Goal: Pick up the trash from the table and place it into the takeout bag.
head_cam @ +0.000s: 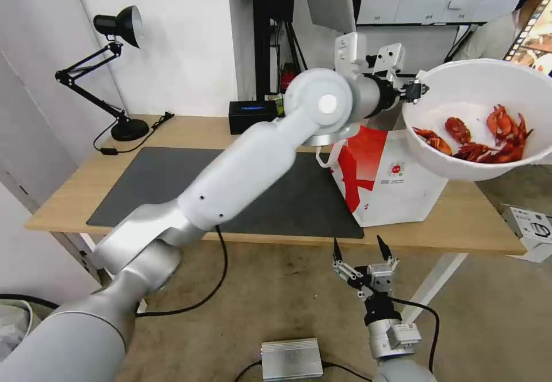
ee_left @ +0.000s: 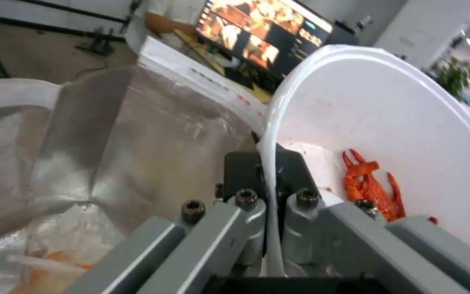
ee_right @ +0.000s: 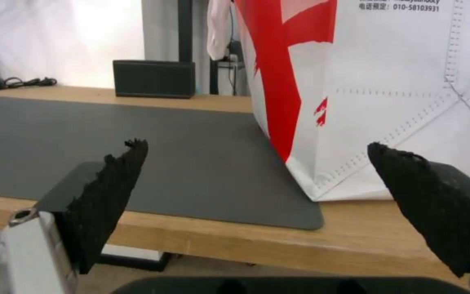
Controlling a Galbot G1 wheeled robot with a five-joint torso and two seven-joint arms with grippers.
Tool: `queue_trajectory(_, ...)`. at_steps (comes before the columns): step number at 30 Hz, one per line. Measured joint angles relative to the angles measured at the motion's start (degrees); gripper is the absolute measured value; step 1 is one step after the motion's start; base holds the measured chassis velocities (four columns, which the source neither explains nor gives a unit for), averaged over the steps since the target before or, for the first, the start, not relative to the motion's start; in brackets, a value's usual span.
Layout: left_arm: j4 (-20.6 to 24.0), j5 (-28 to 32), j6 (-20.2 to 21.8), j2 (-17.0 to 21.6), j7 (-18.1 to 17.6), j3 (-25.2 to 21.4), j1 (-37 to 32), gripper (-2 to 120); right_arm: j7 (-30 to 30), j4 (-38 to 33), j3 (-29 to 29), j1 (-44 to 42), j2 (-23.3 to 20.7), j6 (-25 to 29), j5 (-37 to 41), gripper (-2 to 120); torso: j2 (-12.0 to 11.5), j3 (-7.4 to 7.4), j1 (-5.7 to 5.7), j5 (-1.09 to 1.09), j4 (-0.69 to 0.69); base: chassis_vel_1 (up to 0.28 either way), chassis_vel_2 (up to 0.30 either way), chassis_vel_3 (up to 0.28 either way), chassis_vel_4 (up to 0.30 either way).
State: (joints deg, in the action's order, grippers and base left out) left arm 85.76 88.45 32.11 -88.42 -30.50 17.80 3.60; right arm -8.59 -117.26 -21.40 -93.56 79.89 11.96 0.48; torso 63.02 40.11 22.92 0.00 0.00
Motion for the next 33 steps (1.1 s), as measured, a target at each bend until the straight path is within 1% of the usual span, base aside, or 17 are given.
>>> queue_trajectory(1, 0.0, 0.0, 0.0, 0.0, 0.0, 0.0, 0.0, 0, 0.0, 0.0, 0.0, 0.0, 0.0, 0.0, 0.0, 100, 0.0, 0.0, 0.0, 0.0, 0.0, 0.0, 0.0, 0.0, 0.0)
queue_trajectory(3, -1.2, 0.7, -0.7, -1.2, -2.3, -0.5, 0.5, 0, 0.0, 0.0, 0.0, 0.0, 0.0, 0.0, 0.0, 100, 0.0, 0.0, 0.0, -0.01, 0.01, 0.0, 0.0, 0.0, 0.0)
queue_trajectory(4, -2.1, 1.0, -1.3, -2.1, -4.4, -0.8, 1.0, 0, 0.0, 0.0, 0.0, 0.0, 0.0, 0.0, 0.0, 100, 0.0, 0.0, 0.0, 0.0, 0.0, 0.0, 0.0, 0.0, 0.0)
queue_trajectory(5, -2.1, 1.0, -1.3, -2.1, -4.4, -0.8, 1.0, 0, 0.0, 0.0, 0.0, 0.0, 0.0, 0.0, 0.0, 100, 0.0, 0.0, 0.0, 0.0, 0.0, 0.0, 0.0, 0.0, 0.0)
queue_trajectory(7, -3.6, 1.5, -3.4, -3.1, -7.5, -0.9, 1.9, 0, 0.0, 0.0, 0.0, 0.0, 0.0, 0.0, 0.0, 100, 0.0, 0.0, 0.0, 0.01, -0.02, 0.0, 0.0, 0.0, 0.0)
queue_trajectory(8, -4.0, 1.6, -4.2, -3.2, -8.3, -0.8, 2.2, 0, 0.0, 0.0, 0.0, 0.0, 0.0, 0.0, 0.0, 100, 0.0, 0.0, 0.0, 0.01, -0.01, 0.0, 0.0, 0.0, 0.0)
queue_trajectory(9, -4.0, 1.6, -4.2, -3.2, -8.3, -0.8, 2.2, 0, 0.0, 0.0, 0.0, 0.0, 0.0, 0.0, 0.0, 100, 0.0, 0.0, 0.0, 0.01, -0.01, 0.0, 0.0, 0.0, 0.0)
queue_trajectory(12, -4.8, 2.0, -7.2, -3.2, -11.0, -0.6, 2.5, 0, 0.0, 0.0, 0.0, 0.0, 0.0, 0.0, 0.0, 100, 0.0, 0.0, 0.0, 0.0, 0.0, 0.0, 0.0, 0.0, 0.0)
queue_trajectory(13, -4.8, 2.0, -7.2, -3.2, -11.0, -0.6, 2.5, 0, 0.0, 0.0, 0.0, 0.0, 0.0, 0.0, 0.0, 100, 0.0, 0.0, 0.0, 0.0, 0.0, 0.0, 0.0, 0.0, 0.0)
queue_trajectory(17, -6.2, 2.0, -10.3, -3.2, -12.7, -0.4, 2.9, 0, 0.0, 0.0, 0.0, 0.0, 0.0, 0.0, 0.0, 100, 0.0, 0.0, 0.0, 0.0, 0.0, 0.0, 0.0, 0.0, 0.0)
queue_trajectory(22, -7.2, 2.0, -12.0, -3.1, -13.2, -0.4, 3.4, 0, 0.0, 0.0, 0.0, 0.0, 0.0, 0.0, 0.0, 100, 0.0, 0.0, 0.0, 0.0, 0.0, 0.0, 0.0, 0.0, 0.0)
queue_trajectory(24, -8.1, 2.0, -13.6, -3.1, -14.2, -0.2, 3.9, 0, 0.0, 0.0, 0.0, 0.0, 0.0, 0.0, 0.0, 100, 0.0, 0.0, 0.0, 0.0, 0.0, 0.0, 0.0, 0.0, 0.0)
queue_trajectory(33, -10.3, 0.8, -16.4, -3.1, -17.0, 0.8, 4.1, 0, 0.0, 0.0, 0.0, 0.0, 0.0, 0.0, 0.0, 100, 0.0, 0.0, 0.0, -0.01, 0.0, 0.0, 0.0, 0.0, 0.0)
